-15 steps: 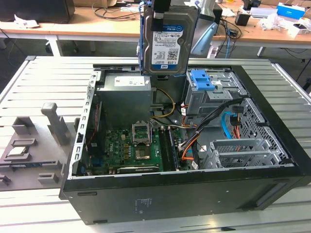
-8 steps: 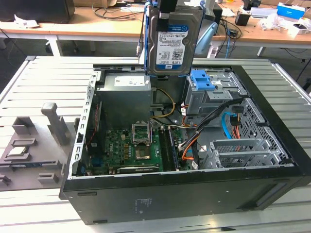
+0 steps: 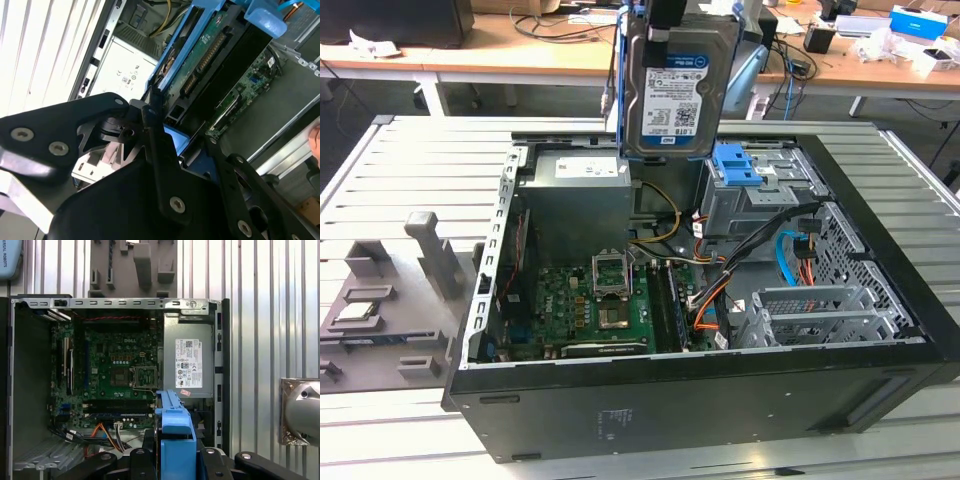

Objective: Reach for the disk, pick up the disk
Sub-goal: 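Pick up the disk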

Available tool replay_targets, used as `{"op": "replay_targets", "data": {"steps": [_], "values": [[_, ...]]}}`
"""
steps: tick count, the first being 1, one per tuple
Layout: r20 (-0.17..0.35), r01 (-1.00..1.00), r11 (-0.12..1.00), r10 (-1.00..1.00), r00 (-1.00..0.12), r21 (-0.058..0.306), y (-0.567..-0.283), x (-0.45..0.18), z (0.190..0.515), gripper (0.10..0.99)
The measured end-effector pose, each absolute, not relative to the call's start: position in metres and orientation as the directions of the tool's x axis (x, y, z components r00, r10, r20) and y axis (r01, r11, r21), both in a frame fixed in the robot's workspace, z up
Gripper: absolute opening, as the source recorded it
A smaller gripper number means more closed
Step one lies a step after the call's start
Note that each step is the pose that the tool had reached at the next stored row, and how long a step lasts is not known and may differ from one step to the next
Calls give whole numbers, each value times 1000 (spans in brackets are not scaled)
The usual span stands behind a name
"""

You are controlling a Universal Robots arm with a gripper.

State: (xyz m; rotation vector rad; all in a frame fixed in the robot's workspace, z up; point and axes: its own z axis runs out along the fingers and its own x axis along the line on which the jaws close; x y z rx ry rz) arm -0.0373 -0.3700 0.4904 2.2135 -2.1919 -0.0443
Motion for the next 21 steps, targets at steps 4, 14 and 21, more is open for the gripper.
{"op": "replay_targets", "data": {"steps": [4,14,21], "values": [[-2,-999,-10,-1000,10,39,-373,-37,490,369],[-2,-999,-10,-1000,10,39,-390,-37,490,369],[-2,-999,-10,-1000,10,39,-401,-37,490,369]]}}
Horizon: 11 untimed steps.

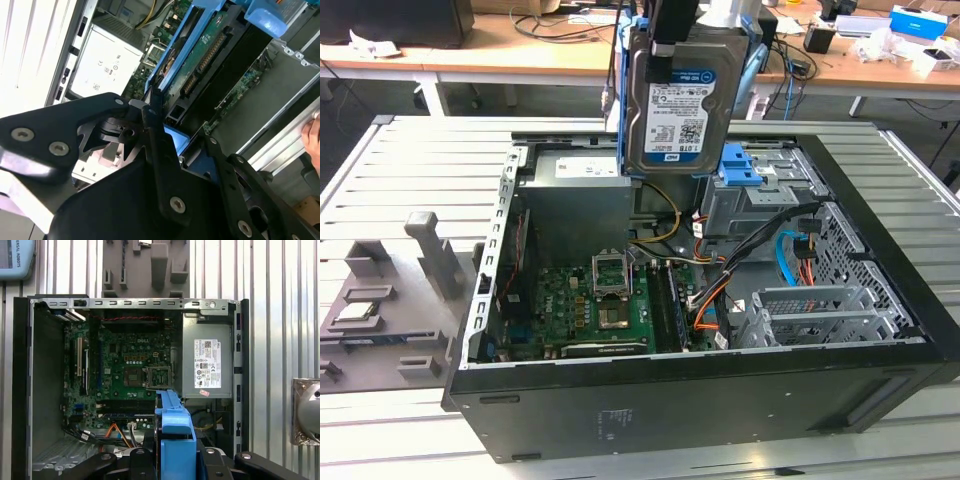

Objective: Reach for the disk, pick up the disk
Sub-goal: 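Pick up the disk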

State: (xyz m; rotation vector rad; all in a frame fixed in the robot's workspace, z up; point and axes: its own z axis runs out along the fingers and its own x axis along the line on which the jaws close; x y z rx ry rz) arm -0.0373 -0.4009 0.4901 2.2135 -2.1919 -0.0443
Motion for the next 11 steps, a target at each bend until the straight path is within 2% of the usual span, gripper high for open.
{"op": "replay_targets", "data": {"steps": [11], "values": [[-2,-999,-10,-1000,10,39,-412,-37,490,369]]}}
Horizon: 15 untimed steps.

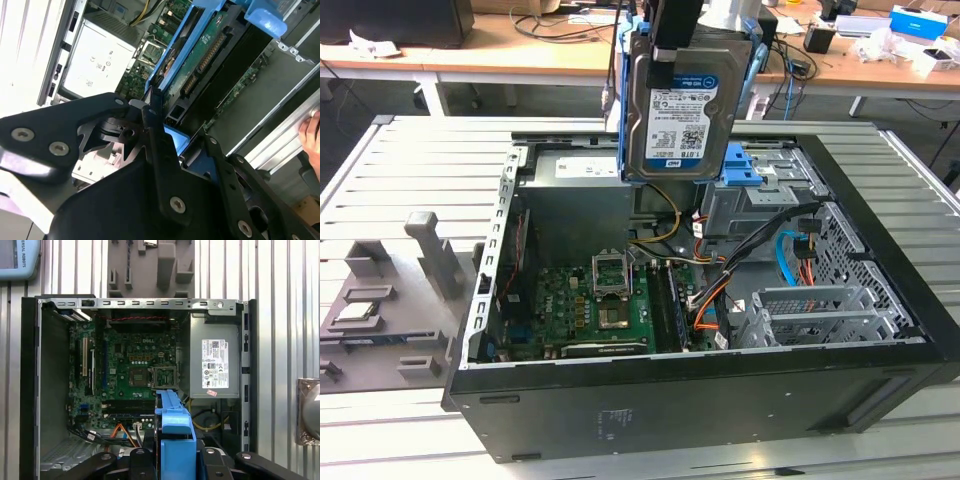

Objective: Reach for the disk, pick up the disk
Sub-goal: 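Pick up the disk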

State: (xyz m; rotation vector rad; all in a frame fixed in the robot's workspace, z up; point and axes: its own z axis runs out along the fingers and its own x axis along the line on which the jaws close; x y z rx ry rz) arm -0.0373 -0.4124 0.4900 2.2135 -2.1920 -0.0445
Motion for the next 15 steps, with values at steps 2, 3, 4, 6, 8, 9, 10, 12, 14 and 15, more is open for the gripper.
{"op": "replay_targets", "data": {"steps": [2,3,4,6,8,9,10,12,14,15], "values": [[-2,-999,-10,-1000,10,39,-415,-37,490,369],[-2,-999,-10,-1000,10,39,-416,-37,490,369],[-2,-999,-10,-1000,10,39,-417,-37,490,369],[-2,-999,-10,-1000,10,39,-419,-37,490,369],[-2,-999,-10,-1000,10,39,-422,-37,490,369],[-2,-999,-10,-1000,10,39,-423,-37,490,369],[-2,-999,-10,-1000,10,39,-424,-37,490,369],[-2,-999,-10,-1000,10,39,-425,-37,490,369],[-2,-999,-10,-1000,10,39,-428,-37,490,369],[-2,-999,-10,-1000,10,39,-431,-37,490,369]]}}
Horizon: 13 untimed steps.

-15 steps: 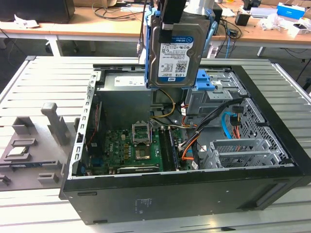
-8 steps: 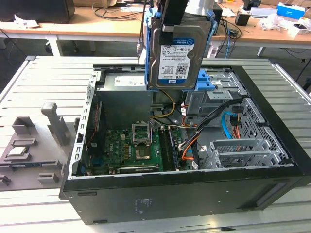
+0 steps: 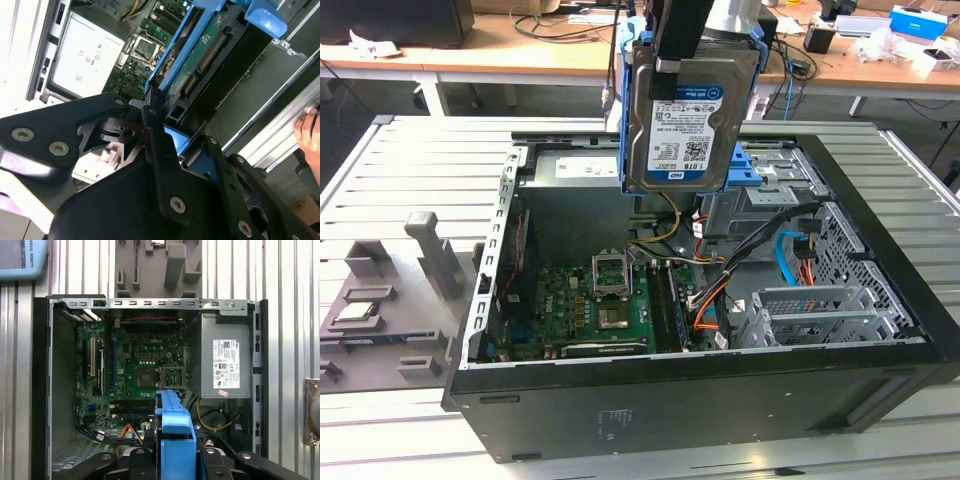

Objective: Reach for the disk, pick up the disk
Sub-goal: 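Pick up the disk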

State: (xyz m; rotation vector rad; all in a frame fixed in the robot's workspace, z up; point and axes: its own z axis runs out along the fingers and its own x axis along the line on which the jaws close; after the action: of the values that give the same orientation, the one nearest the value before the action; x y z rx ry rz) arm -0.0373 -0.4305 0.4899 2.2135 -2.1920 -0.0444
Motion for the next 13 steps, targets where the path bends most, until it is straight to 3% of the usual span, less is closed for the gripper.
{"op": "replay_targets", "data": {"steps": [13], "values": [[-2,-999,-10,-1000,10,39,-451,-37,490,369]]}}
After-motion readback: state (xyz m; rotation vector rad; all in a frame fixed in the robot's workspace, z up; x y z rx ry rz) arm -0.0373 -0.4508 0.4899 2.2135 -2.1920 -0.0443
